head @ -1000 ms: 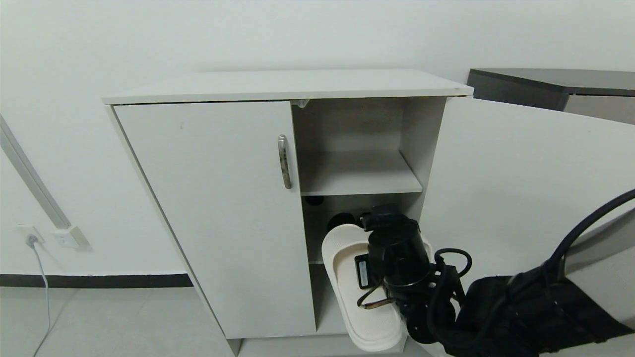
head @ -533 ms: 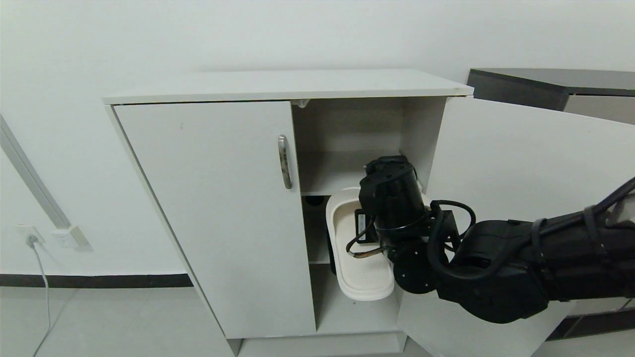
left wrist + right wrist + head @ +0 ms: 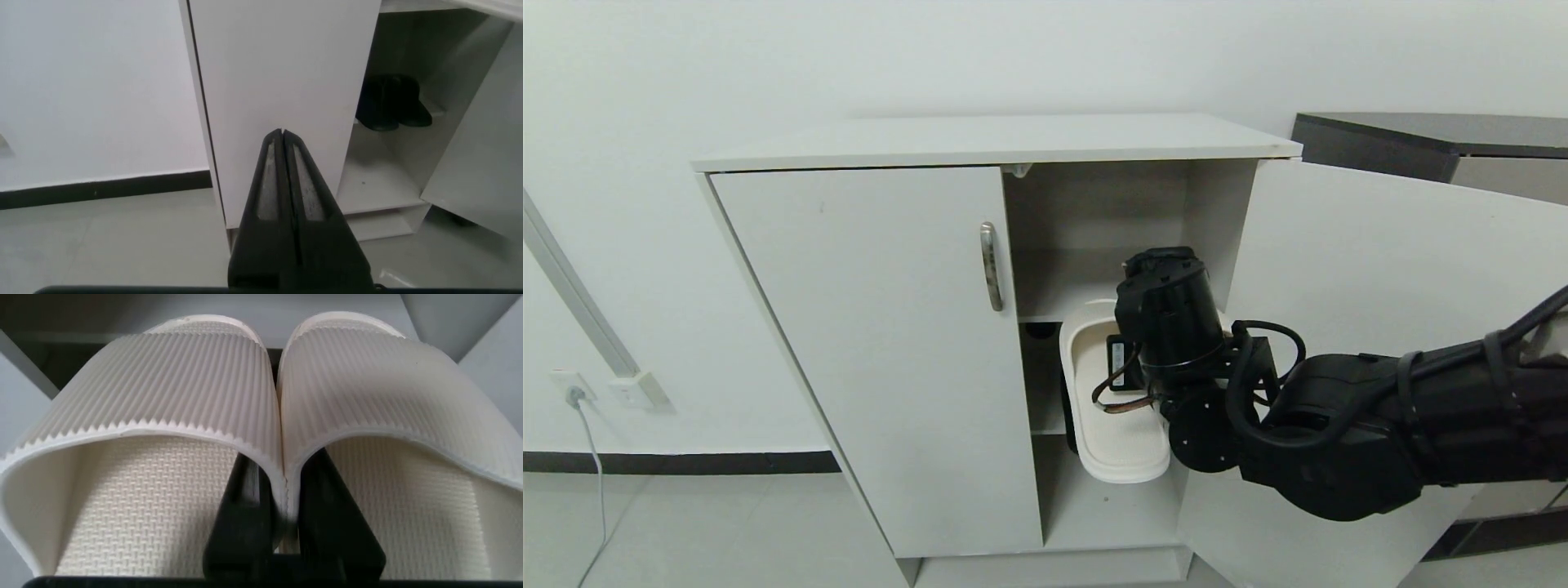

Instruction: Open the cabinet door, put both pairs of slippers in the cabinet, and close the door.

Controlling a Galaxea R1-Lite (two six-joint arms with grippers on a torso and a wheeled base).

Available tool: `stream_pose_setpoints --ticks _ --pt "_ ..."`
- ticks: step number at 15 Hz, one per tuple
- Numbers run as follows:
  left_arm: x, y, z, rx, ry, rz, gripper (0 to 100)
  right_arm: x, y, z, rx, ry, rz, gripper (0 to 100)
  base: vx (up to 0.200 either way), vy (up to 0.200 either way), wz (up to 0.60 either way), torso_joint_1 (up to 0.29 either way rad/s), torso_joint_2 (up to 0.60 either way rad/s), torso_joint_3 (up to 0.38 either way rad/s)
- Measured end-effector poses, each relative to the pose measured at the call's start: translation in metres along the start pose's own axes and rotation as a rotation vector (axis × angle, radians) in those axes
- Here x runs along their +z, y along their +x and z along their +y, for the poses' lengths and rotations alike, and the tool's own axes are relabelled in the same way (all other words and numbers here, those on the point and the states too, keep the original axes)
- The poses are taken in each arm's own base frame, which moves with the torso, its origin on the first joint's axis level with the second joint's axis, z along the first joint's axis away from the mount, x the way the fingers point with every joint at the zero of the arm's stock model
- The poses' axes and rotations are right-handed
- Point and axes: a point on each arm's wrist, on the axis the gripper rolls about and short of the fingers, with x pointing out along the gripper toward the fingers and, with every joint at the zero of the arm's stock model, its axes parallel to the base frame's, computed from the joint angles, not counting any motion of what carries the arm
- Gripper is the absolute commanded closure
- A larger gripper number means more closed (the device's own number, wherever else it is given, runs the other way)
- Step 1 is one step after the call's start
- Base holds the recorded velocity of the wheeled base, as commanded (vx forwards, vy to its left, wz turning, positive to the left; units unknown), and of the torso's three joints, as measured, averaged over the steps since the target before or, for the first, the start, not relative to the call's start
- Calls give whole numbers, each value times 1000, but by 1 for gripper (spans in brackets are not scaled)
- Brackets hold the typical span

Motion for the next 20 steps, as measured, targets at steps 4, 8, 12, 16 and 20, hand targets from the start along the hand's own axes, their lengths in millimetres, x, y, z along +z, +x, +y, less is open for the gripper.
stream_pose_setpoints --ticks 4,8,12,16,20 --pt "0 0 0 1 0 0 100 0 0 1 2 -1 0 100 200 0 0 0 1 5" --pt "0 0 0 1 0 2 100 0 0 0 0 -5 -1 100 200 0 0 4 5 1" --pt "0 0 0 0 0 1 100 0 1 0 5 -10 3 100 0 0 0 0 0 0" --pt "0 0 0 0 0 0 100 7 18 4 19 -7 12 100 0 0 0 0 0 0" --pt "0 0 0 0 -1 1 100 18 42 11 -2 -2 19 100 0 0 0 0 0 0"
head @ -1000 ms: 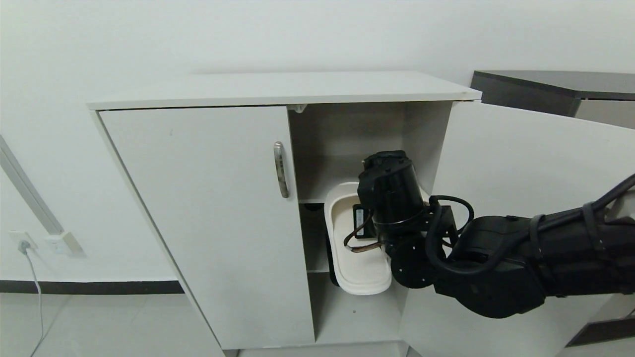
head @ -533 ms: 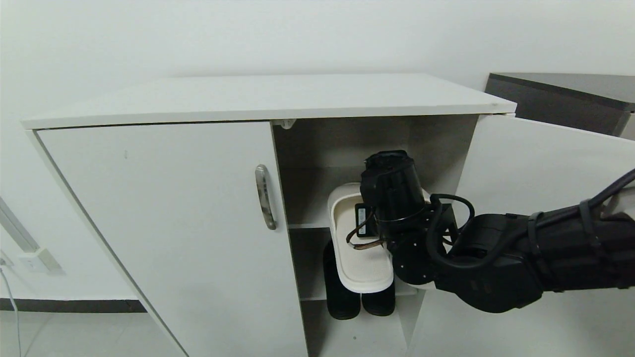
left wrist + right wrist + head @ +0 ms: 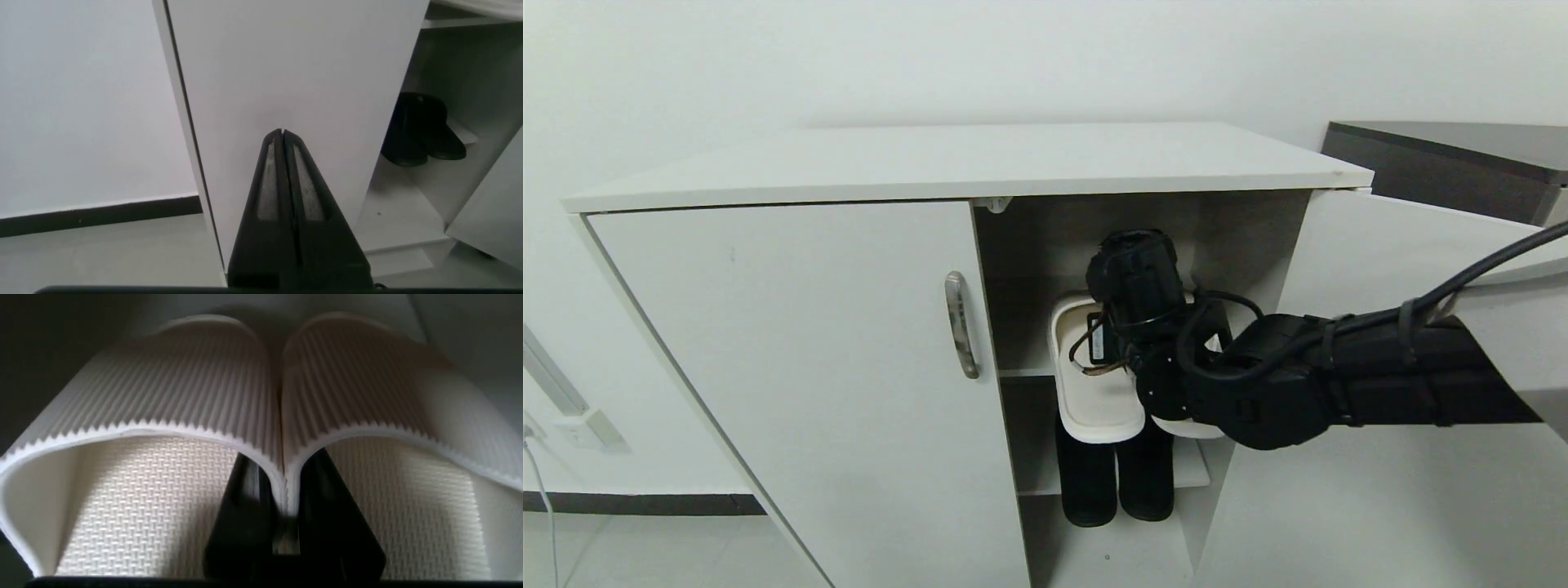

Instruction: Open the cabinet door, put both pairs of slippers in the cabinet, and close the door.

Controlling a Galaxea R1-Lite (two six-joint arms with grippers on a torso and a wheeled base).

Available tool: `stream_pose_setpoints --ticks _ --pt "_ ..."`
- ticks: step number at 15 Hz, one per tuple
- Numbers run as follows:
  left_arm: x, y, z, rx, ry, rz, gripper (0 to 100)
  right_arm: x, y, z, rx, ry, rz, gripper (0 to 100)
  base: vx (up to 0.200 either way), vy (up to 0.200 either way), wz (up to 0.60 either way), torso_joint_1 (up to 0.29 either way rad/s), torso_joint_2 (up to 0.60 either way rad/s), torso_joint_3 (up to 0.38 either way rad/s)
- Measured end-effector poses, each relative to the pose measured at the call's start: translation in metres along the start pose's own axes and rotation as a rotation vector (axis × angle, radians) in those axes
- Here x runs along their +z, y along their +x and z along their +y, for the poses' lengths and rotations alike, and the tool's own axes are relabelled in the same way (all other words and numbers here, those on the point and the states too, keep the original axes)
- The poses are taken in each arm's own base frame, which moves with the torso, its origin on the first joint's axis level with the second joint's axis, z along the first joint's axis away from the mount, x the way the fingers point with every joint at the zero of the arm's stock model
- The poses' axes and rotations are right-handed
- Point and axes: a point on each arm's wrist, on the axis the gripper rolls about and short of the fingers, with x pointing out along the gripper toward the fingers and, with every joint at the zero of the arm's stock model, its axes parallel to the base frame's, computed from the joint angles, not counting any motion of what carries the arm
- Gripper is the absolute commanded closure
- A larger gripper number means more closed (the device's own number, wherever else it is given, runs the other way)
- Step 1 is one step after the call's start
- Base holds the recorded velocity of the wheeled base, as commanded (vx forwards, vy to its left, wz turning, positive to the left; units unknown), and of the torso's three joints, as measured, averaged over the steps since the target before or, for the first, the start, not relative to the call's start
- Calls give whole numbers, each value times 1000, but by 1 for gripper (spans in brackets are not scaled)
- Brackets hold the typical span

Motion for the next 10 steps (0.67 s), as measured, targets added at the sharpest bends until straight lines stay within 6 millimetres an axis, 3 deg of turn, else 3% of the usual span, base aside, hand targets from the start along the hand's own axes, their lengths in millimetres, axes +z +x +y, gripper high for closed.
stream_pose_setpoints --ticks 10 --pt "0 0 0 0 0 0 100 15 53 9 -61 16 -48 100 0 0 0 0 0 0"
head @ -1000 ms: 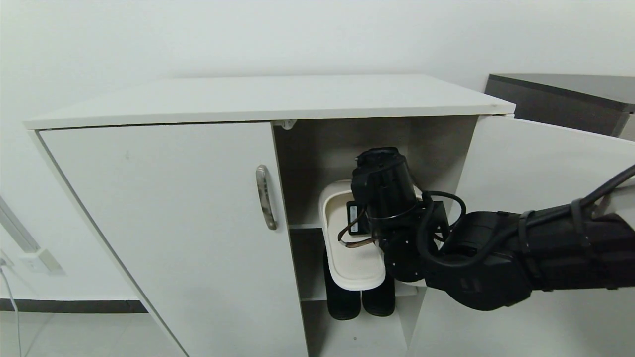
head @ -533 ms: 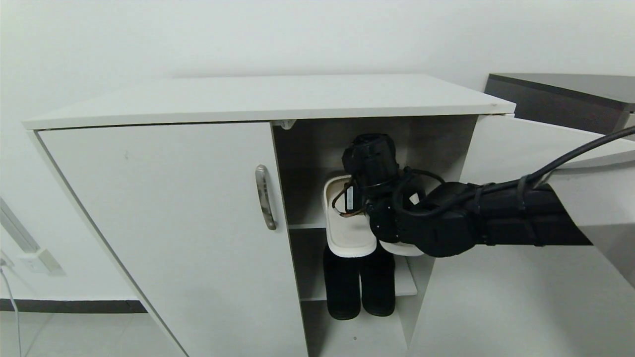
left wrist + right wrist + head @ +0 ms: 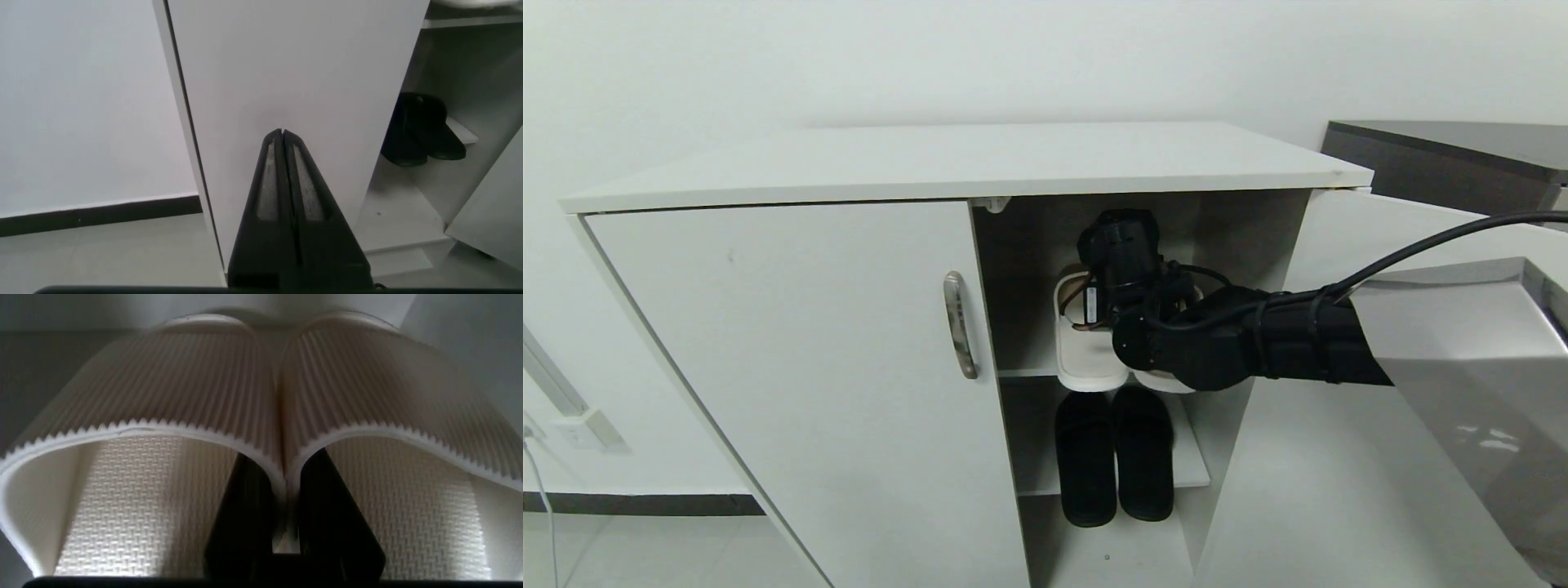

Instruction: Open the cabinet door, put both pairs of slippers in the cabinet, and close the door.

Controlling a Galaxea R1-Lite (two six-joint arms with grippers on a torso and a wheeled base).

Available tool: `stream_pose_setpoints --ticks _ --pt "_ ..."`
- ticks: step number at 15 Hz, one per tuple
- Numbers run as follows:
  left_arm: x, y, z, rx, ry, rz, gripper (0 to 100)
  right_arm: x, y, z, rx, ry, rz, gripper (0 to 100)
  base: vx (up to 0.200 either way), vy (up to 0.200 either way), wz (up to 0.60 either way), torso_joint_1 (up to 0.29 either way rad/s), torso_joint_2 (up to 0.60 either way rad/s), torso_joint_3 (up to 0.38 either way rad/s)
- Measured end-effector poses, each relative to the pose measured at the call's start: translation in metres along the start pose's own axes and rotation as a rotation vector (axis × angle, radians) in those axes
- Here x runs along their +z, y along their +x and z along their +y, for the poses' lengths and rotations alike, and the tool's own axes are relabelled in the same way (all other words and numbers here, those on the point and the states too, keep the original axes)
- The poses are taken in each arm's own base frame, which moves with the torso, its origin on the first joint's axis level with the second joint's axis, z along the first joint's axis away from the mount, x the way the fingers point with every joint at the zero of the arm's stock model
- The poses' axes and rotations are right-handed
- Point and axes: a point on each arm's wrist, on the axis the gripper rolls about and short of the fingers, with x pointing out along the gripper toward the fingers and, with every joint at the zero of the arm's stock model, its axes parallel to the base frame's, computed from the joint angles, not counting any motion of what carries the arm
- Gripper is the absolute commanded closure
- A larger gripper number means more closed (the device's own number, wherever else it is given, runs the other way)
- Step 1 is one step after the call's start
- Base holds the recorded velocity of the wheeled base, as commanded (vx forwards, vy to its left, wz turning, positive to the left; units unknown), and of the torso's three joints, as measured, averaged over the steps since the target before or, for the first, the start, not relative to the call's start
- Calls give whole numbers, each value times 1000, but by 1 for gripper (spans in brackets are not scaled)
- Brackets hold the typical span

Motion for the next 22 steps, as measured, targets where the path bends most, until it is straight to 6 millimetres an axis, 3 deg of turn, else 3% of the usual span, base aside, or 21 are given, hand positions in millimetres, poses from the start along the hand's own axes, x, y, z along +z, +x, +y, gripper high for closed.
stream_pose_setpoints --ticks 6,7,13,22 --pt "0 0 0 0 -2 0 100 -7 10 2 -10 -34 6 100 0 0 0 0 0 0" --pt "0 0 0 1 -2 0 100 -8 10 2 -10 -35 6 0 0 0 0 0 0 0" --pt "0 0 0 0 -2 0 100 -16 5 2 -7 -73 31 0 0 0 0 0 0 0" --pt "0 0 0 0 -2 0 100 -16 -61 -6 71 -114 59 0 0 0 0 0 0 0"
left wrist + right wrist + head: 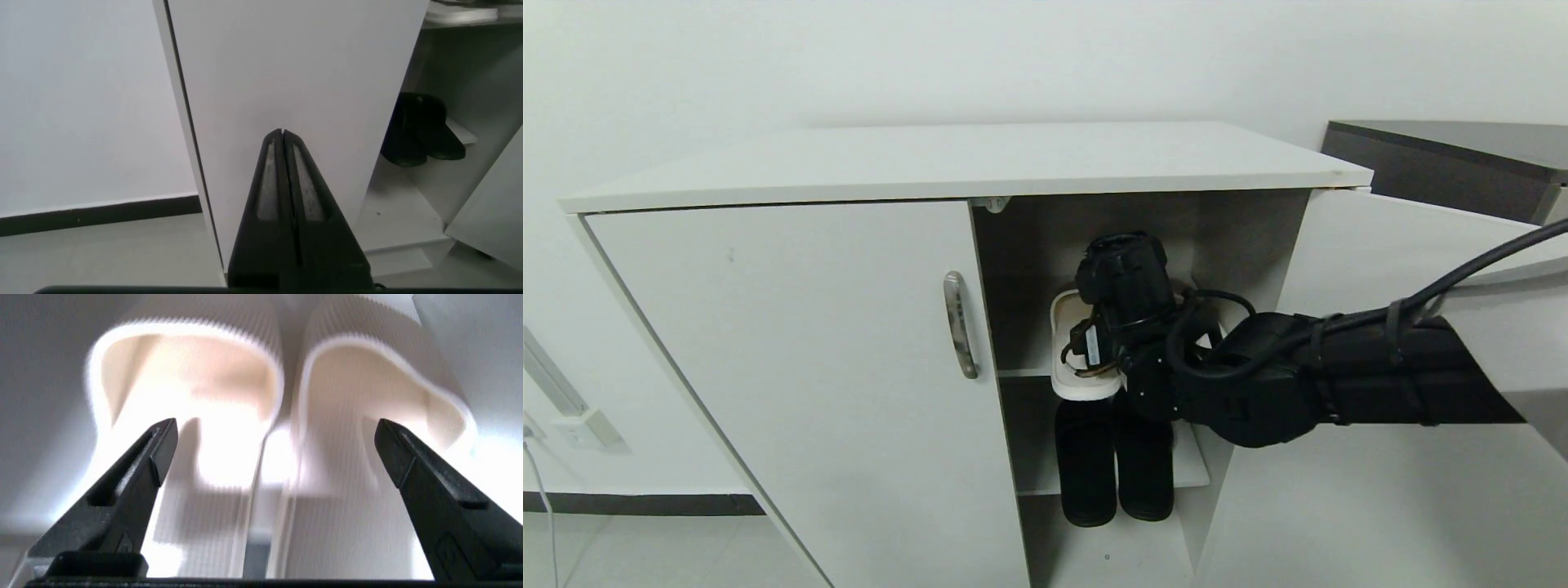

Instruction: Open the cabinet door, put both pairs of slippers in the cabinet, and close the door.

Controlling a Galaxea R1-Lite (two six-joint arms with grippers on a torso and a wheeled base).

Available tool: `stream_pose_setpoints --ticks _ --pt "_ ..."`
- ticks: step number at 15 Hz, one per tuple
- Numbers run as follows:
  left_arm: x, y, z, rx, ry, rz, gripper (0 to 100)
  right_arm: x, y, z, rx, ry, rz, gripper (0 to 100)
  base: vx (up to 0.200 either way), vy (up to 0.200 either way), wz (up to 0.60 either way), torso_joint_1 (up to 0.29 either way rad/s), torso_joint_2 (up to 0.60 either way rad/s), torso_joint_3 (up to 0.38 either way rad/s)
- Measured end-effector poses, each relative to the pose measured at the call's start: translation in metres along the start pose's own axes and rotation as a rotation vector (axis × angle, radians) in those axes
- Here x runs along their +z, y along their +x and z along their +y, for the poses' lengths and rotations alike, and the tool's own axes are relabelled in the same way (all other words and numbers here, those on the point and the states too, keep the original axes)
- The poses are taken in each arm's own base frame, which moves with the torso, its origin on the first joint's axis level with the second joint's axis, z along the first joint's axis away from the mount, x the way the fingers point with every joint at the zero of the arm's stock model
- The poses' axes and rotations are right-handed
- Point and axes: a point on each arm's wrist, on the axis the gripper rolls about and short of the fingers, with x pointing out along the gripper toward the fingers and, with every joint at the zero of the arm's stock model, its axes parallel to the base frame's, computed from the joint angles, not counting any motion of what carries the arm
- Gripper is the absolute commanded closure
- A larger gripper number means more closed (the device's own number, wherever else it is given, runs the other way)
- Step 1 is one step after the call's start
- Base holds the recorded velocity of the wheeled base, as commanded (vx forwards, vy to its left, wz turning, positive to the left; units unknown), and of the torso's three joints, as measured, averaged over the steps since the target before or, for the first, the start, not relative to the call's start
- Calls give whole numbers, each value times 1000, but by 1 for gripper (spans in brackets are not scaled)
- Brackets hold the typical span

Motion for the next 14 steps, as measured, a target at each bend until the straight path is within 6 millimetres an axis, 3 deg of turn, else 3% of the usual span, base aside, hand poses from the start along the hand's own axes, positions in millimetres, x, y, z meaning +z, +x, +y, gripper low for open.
stream_pose_setpoints --ticks 8,14 --pt "0 0 0 0 0 0 100 -29 -75 -34 135 8 -31 0 0 0 0 0 0 0" --pt "0 0 0 0 0 0 100 -46 -93 -52 246 23 -38 0 0 0 0 0 0 0"
